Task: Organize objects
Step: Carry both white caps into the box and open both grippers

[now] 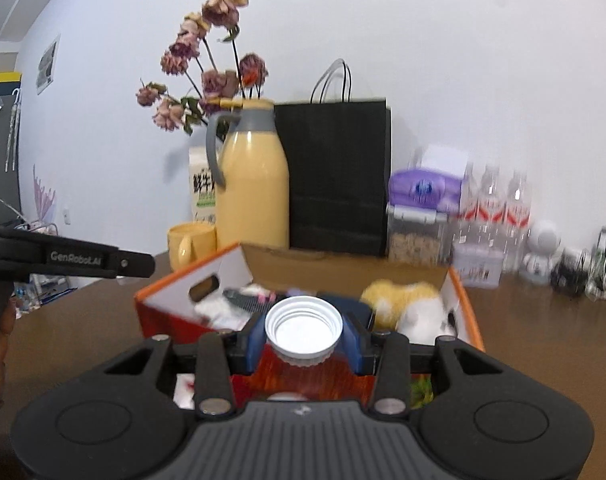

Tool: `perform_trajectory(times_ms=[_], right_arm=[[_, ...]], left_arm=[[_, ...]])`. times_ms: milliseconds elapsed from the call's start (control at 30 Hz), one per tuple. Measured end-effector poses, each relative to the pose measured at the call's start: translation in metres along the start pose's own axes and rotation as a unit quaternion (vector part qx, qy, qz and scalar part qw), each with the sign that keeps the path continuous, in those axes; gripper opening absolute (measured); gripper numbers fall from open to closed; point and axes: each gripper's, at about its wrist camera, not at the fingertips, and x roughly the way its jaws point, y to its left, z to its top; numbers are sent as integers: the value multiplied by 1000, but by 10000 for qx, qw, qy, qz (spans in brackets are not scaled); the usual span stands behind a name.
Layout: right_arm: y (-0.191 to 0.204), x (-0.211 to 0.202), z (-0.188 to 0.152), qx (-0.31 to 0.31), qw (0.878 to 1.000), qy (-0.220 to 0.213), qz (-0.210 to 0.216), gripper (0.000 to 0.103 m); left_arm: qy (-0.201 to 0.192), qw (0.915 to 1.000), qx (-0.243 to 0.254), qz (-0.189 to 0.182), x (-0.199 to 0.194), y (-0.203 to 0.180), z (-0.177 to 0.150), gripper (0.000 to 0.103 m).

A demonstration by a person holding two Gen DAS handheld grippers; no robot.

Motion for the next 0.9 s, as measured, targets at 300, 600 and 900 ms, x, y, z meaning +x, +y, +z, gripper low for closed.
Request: perform_trajectory(times_ms=[300,600,900], right_arm=[[-10,47,35,157,9994,-207,-235,39],[-21,84,8,296,9988,262,-292,39],[-20,88,-1,307,9981,428,-328,39]], left_arm=[[-117,9991,-370,162,50,-22,28,30],[423,9983,-176,368,92,-16,1,30],[457,9981,-113,406,93,-16,-4,36]])
